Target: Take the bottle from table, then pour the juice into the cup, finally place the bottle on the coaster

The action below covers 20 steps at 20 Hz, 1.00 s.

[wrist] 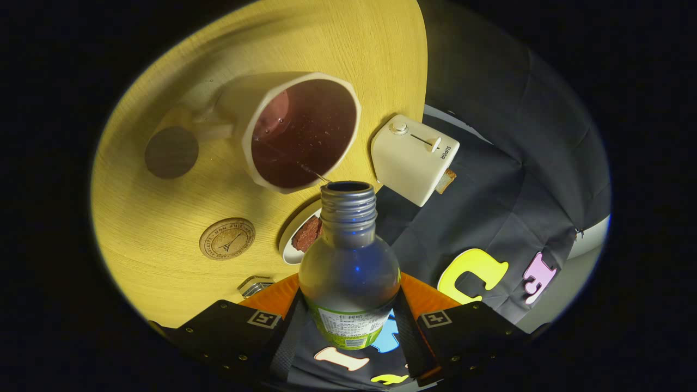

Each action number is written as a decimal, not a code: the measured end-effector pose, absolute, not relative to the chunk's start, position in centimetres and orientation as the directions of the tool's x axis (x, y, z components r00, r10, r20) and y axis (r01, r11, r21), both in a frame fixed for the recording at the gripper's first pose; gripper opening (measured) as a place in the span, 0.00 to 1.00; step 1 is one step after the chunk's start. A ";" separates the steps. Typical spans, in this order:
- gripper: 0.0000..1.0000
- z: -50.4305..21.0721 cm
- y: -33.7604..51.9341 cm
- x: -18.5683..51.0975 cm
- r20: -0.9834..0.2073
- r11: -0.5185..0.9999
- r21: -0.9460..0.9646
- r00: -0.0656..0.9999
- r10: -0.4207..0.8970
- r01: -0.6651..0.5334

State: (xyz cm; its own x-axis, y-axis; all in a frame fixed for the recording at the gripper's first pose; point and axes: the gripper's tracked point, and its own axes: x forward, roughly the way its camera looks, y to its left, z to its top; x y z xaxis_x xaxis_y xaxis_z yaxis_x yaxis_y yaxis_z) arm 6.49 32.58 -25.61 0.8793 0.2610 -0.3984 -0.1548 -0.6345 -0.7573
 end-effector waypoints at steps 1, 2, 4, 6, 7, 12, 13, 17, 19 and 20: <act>0.78 -25.7 32.6 6.4 -0.400 -0.632 -0.759 0.879 0.260 -0.158; 0.78 -25.9 32.6 6.4 -0.401 -0.629 -0.761 0.879 0.259 -0.162; 0.78 -26.0 32.8 6.5 -0.401 -0.620 -0.767 0.877 0.264 -0.165; 0.78 -26.1 32.8 6.4 -0.403 -0.610 -0.774 0.877 0.262 -0.173; 0.78 -26.2 32.7 6.4 -0.404 -0.605 -0.776 0.876 0.262 -0.177; 0.78 -26.6 32.3 6.1 -0.415 -0.572 -0.794 0.871 0.264 -0.206; 0.78 -26.7 32.3 6.0 -0.419 -0.558 -0.801 0.868 0.266 -0.216; 0.78 -27.7 31.8 5.6 -0.444 -0.498 -0.822 0.857 0.261 -0.275; 0.78 -28.1 31.6 5.5 -0.454 -0.469 -0.831 0.853 0.258 -0.300; 0.78 -28.3 31.4 5.6 -0.456 -0.456 -0.834 0.852 0.257 -0.309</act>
